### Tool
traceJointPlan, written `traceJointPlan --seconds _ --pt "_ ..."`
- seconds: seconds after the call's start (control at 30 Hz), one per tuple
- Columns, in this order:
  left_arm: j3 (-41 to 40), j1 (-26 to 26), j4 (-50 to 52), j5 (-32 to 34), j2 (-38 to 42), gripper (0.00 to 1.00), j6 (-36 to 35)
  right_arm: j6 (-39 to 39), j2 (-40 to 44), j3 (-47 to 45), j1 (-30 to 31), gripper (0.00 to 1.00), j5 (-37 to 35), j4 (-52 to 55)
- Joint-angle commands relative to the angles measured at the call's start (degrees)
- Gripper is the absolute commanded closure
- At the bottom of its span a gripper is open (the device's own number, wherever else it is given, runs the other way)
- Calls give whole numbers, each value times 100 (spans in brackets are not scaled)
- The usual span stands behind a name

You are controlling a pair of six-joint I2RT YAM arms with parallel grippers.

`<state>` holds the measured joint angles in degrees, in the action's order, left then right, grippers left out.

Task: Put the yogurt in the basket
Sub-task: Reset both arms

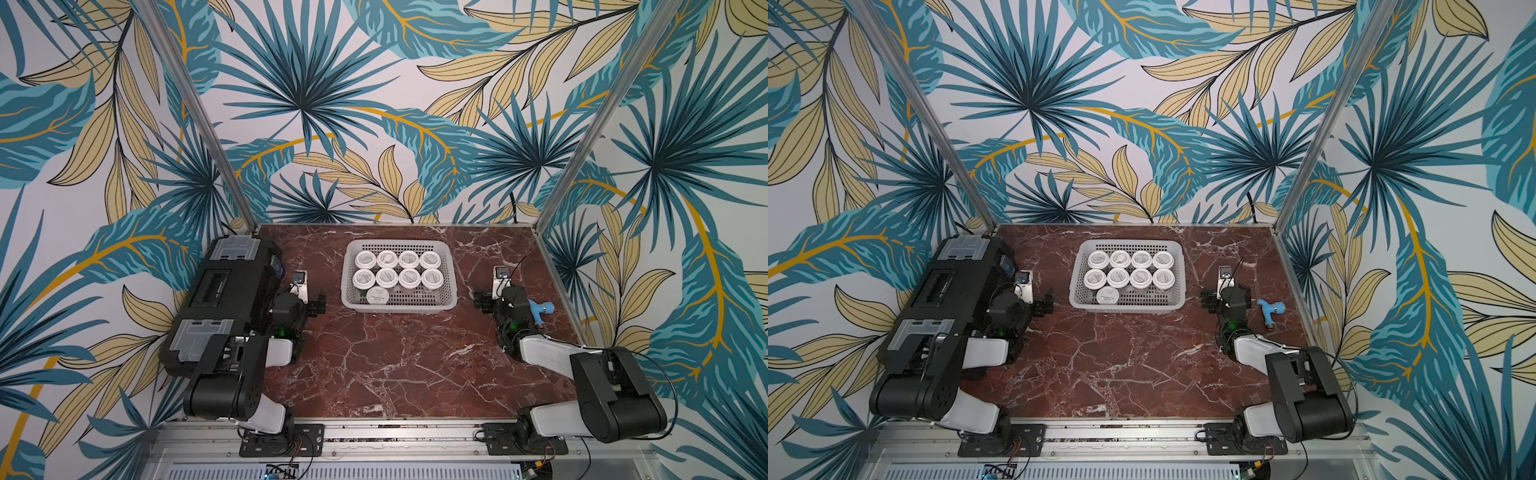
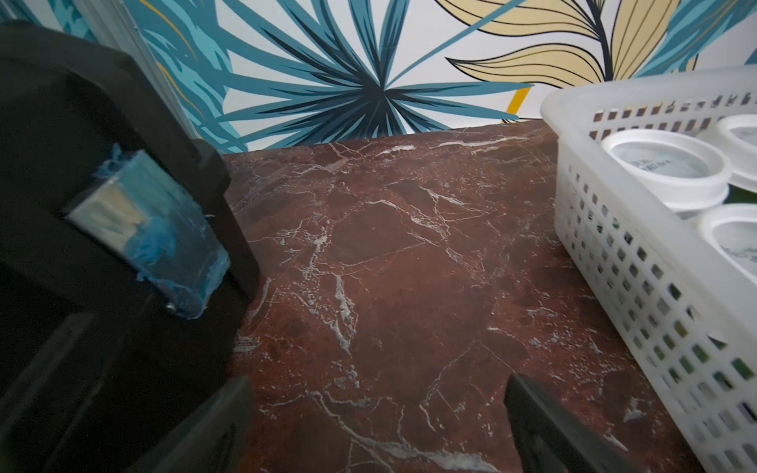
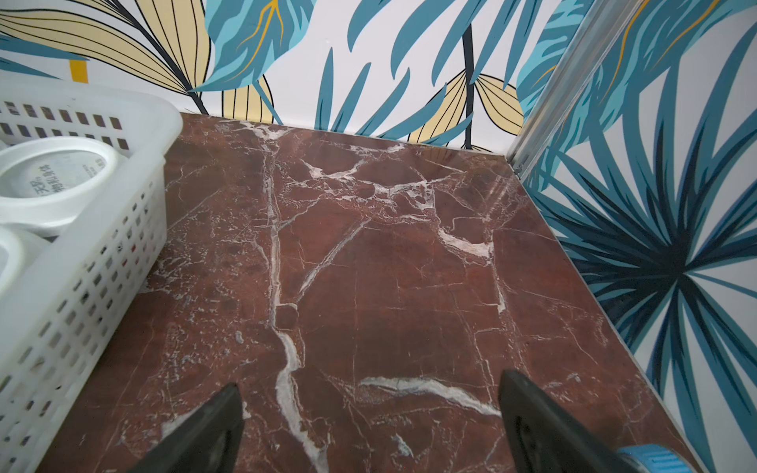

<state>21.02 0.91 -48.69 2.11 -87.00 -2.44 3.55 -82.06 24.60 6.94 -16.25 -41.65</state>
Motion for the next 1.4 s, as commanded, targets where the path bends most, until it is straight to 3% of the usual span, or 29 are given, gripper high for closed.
traceJointPlan --seconds 0.0,0.07,0.13,1.37 --pt "3 -73 -221 -172 28 0 188 -237 -120 -161 -137 0 352 -564" --pt "136 -40 -11 -752 1 0 -156 -232 -272 -206 -186 1 442 -801" --pt "149 152 59 -639 17 0 -345 -312 -297 -139 -259 0 577 -648" --pt "194 121 129 -576 15 0 -275 -403 -433 -150 -378 1 643 -775"
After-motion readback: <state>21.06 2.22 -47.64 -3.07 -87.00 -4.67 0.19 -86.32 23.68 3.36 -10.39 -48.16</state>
